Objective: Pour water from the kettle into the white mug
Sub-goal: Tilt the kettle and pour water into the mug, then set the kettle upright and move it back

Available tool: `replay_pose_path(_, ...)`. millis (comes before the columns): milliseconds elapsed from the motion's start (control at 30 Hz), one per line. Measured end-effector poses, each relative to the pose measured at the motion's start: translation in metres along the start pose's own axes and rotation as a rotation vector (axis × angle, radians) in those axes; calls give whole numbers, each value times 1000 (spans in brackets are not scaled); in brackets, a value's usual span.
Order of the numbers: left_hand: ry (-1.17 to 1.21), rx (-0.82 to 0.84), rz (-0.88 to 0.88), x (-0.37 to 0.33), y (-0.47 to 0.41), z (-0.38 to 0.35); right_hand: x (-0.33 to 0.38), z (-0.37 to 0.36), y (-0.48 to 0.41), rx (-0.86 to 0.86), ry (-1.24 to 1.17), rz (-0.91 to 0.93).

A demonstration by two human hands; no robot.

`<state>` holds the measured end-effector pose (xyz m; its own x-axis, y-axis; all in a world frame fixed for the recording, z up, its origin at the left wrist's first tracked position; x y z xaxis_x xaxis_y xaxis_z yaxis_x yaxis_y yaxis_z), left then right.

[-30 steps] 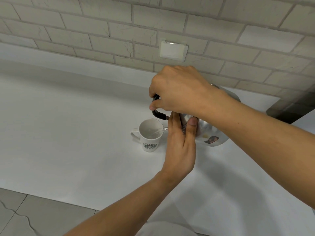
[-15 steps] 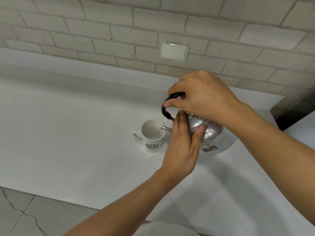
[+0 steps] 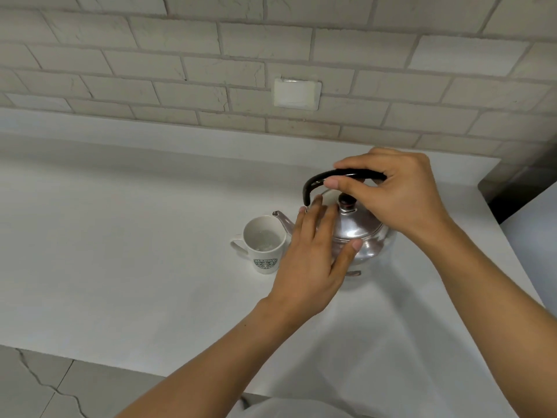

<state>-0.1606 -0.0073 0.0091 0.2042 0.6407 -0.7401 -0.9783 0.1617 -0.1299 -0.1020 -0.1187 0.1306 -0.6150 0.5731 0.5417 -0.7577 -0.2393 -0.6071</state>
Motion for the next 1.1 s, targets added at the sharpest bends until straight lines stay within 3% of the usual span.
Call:
replay_pose_path(133,-19,-236,-169,-7,13,32,-30,17,19,-114,-127,-110)
replay_pose_path(233,102,-403,-171,-4,7,59,-44,21,32,-162,-186,-160)
replay_pose_path(333,154,-301,-100,-8,-22,61,-49,17,39,-163,-206,-174)
replay_pose_path(433,42,-210,-152,-21,-43,55,-55,15,42,-174,-209,-178)
replay_pose_path(633,-38,-181,-209,-27,-69,51,-74,15,30,-166,-204,-205)
replay_pose_path(800,-53,-198,-246,-20,-107,55,-100,6,0,-44,-222,-269)
replay_pose_path(967,-118,-257,-283,-5,-158,62,-153,-2,-15,12,-86,-324)
replay_pose_path(1100,-77,-196,-234,18,-205,51,-193,-24,-30,103,-19,-349)
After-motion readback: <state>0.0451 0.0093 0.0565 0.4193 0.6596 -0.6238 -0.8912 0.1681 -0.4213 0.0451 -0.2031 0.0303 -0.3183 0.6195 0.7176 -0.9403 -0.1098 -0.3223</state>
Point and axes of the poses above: each hand's wrist, its own y-axis away from the middle knuckle, its own z-axis out of the back of the hand, x = y × z, the point moved 10 cm from there along -y, towards the middle knuckle, and after that the axes turned 2 degrees about z, right-handed, at the moved point
